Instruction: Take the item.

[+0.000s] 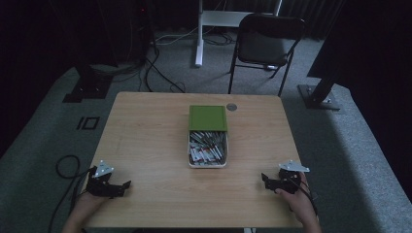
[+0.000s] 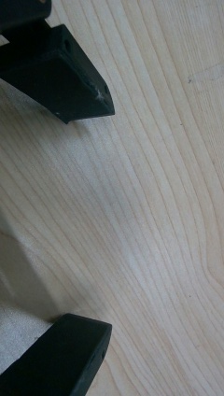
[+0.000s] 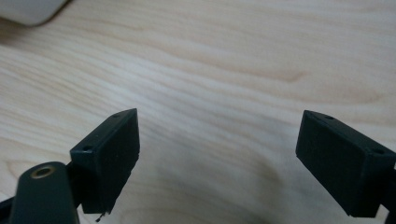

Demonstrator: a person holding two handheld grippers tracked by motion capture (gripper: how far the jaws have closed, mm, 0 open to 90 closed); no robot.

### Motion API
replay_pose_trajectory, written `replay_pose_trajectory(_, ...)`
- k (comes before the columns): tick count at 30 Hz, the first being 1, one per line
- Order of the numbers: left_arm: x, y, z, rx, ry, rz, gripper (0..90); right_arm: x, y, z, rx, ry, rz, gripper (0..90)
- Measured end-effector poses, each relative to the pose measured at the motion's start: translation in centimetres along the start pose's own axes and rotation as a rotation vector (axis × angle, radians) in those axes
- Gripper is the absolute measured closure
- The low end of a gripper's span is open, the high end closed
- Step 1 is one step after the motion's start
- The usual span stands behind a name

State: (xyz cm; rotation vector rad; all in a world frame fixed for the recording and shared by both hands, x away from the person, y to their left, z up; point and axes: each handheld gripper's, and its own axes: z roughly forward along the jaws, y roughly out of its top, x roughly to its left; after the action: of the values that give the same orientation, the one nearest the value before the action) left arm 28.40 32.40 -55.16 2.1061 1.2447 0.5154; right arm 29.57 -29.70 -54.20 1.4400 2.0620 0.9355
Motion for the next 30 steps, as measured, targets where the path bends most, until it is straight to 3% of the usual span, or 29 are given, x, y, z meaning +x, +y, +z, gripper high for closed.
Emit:
replay_pose_trajectory(18,0.0,0.0,0.0,0.001,0.000,0.000,1.4,1.9,4.4,-1.5,-0.092,0.026,-0.021,15.0)
replay_pose_trajectory(30,0.0,0.0,0.0,0.002,0.000,0.001,1.4,4.3,6.9,-1.9,-0.142,0.073,-0.074,15.8)
